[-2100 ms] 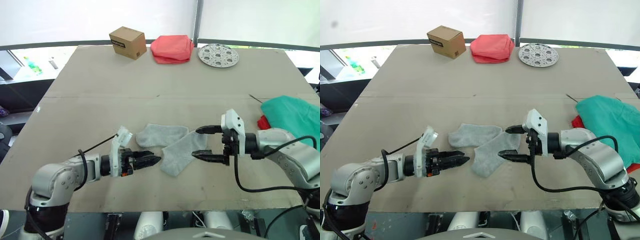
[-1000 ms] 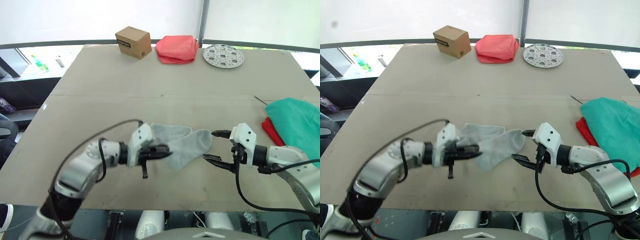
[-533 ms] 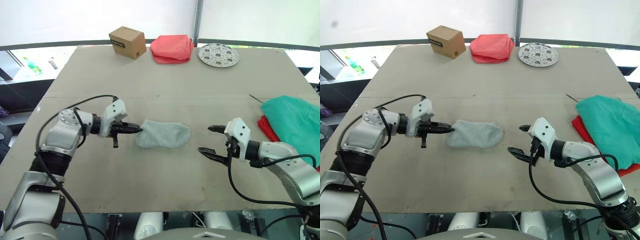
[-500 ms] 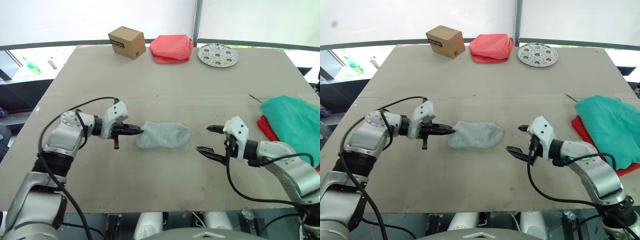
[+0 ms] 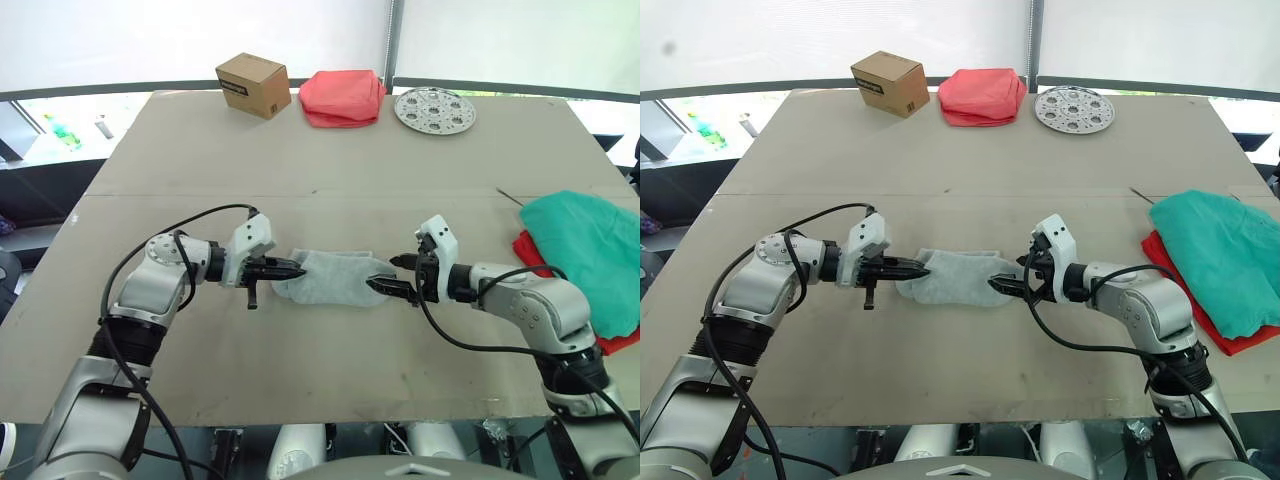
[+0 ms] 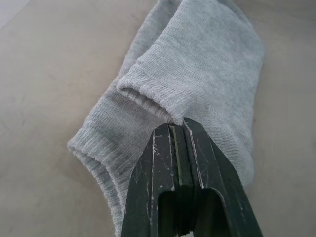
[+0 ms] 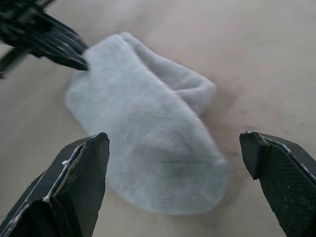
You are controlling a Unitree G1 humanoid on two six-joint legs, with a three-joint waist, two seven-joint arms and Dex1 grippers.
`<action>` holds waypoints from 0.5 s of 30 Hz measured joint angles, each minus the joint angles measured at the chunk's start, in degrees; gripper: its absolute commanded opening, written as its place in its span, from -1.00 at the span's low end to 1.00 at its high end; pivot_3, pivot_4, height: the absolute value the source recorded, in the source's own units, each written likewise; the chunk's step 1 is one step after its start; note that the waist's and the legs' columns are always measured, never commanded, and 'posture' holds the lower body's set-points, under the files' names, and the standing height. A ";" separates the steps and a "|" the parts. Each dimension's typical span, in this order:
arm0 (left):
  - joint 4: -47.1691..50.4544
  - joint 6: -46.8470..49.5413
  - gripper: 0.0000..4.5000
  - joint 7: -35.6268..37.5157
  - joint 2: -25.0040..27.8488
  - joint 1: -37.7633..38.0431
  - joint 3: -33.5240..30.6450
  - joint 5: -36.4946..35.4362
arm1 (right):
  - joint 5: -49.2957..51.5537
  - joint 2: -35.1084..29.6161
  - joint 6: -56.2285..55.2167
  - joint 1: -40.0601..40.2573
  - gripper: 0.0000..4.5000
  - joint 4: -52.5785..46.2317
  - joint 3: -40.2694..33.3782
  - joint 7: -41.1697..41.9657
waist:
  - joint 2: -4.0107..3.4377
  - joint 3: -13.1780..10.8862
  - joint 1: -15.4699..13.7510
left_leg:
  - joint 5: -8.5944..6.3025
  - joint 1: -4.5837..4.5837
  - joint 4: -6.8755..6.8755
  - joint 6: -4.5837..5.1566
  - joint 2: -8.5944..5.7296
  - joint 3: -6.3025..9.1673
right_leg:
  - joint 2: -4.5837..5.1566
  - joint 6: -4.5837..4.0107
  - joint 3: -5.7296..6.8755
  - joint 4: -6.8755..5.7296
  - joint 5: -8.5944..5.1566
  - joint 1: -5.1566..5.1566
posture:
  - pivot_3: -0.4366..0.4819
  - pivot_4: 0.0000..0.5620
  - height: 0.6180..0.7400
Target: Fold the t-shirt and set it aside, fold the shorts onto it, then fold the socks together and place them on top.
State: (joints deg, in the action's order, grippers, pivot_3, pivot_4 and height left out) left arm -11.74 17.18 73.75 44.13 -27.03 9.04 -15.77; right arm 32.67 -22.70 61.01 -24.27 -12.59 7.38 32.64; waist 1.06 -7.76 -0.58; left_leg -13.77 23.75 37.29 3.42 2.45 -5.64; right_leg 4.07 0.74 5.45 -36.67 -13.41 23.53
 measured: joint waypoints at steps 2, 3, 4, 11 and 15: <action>0.21 0.52 -1.00 -0.34 0.04 0.50 -0.32 -0.01 | -0.99 -0.18 -0.76 -0.19 0.75 1.47 0.92 0.44 | 0.00 0.00 0.01 | 0.00 -0.01 0.00 0.00 0.00 -0.01 | -0.01 0.01 -0.01 -0.01 0.00 0.00 | -0.05 -0.47 1.00; 0.73 0.87 -1.00 -0.43 0.05 0.71 -0.55 -0.01 | -1.41 -0.28 -1.15 -0.46 0.65 2.08 1.24 0.67 | 0.00 0.00 0.03 | 0.00 0.00 0.00 0.00 0.00 -0.01 | -0.01 0.01 -0.01 -0.01 0.00 0.00 | -0.05 -0.47 1.00; 1.25 1.08 -1.00 -0.56 0.05 0.92 -0.72 -0.03 | -1.95 -0.42 -1.45 -0.62 0.41 2.48 1.53 0.80 | 0.00 0.00 0.05 | 0.00 -0.01 0.01 0.00 0.00 -0.02 | -0.01 0.01 -0.02 -0.01 0.00 0.00 | -0.05 -0.47 1.00; 2.77 2.17 -1.00 -1.86 -0.06 1.93 -2.16 -0.42 | -2.37 -1.18 -2.55 -0.52 -0.98 1.60 2.84 3.03 | 0.00 0.00 0.10 | 0.01 -0.01 0.00 -0.01 0.00 -0.03 | -0.01 0.02 -0.03 -0.03 0.01 0.01 | -0.05 -0.47 1.00; 6.07 6.13 -1.00 -2.76 -1.02 3.44 -5.72 -5.16 | 2.04 -2.05 -0.82 0.92 -0.98 -4.49 -0.08 4.75 | 0.00 0.00 -0.05 | 0.01 0.02 0.01 -0.02 0.04 0.01 | 0.05 0.02 -0.01 -0.03 0.01 0.01 | -0.05 -0.47 1.00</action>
State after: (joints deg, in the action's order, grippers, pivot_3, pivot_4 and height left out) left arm -5.68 23.31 71.00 43.12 -23.59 3.32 -20.92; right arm 34.72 -24.74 60.19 -23.35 -17.08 7.30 37.39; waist 1.06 -7.76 -0.63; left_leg -13.76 23.77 37.29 3.40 2.50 -5.64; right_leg 4.12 0.77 5.44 -36.71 -13.40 23.54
